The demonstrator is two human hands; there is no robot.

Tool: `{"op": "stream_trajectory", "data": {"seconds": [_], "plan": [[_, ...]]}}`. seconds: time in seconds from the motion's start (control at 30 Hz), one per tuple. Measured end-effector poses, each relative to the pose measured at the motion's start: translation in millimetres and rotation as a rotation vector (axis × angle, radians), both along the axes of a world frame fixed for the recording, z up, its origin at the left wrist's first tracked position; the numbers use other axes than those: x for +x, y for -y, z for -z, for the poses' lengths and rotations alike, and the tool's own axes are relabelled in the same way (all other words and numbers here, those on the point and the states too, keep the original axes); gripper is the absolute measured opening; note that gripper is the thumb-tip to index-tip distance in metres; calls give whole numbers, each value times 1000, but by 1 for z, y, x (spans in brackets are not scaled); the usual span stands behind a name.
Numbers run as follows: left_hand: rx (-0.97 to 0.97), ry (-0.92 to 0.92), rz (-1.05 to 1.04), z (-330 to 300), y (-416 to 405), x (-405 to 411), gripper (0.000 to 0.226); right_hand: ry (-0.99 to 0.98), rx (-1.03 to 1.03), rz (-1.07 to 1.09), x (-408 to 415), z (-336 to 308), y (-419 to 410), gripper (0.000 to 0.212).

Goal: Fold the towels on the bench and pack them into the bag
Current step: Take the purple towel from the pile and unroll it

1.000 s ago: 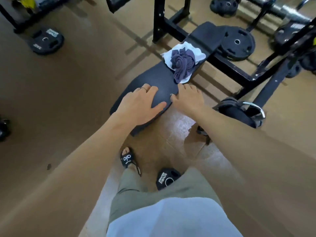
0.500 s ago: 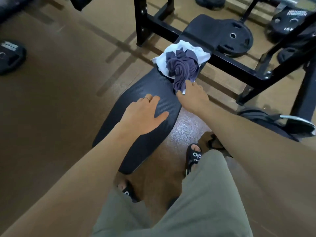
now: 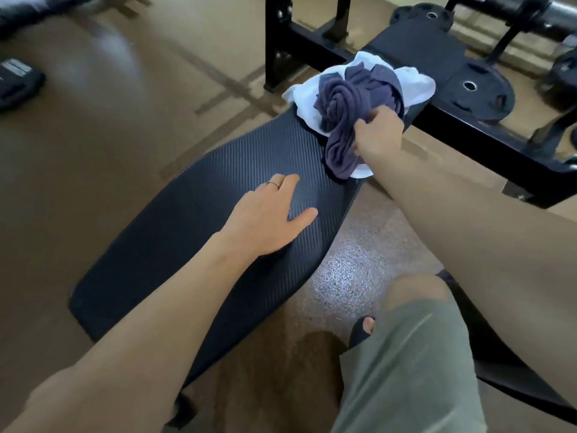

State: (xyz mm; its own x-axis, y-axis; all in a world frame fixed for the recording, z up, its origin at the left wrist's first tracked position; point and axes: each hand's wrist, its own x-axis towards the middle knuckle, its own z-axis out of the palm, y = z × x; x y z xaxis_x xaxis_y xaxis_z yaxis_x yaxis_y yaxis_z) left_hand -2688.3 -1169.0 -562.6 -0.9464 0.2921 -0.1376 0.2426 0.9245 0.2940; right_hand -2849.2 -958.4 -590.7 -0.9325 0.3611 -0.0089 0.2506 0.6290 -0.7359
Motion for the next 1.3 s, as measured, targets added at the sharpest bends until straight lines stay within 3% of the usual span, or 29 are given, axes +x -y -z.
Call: {"op": "stream_trajectory", "data": {"seconds": [0.1,0.2,0.23,0.3,0.43,0.63,0.8,0.9,1.0,1.03,1.3], "plan": [[14,8,-32,-3,2,11,77,22,-109,12,-5,9,-5,13],[20,19,-50,-10,4,26,77,68,-241,-4,6,-5,-3,48],[26,2,-63,-13,4,29,76,97,-248,-46,11,-9,0,45],[40,-31,-86,-16,5,35,76,107,-116,-156,20,-13,10,11],[27,-22,-103,-17,12,60,76,2,113,-284,50,-11,38,13],[128,-109,-183,-21,33,91,85,-265,38,-509,130,-42,81,8],[282,-171,-167,-29,53,116,101,-273,-14,-829,201,-70,92,6],[314,-158,-77,-30,61,129,82,-242,-15,-951,230,-76,93,17],[419,-186,-97,-32,62,146,26,-243,9,-1007,251,-76,94,23],[434,-179,-121,-33,62,151,19,-249,12,-1012,257,-76,94,25],[325,-240,-171,-49,67,181,25,-228,49,-857,285,-79,79,24]]}}
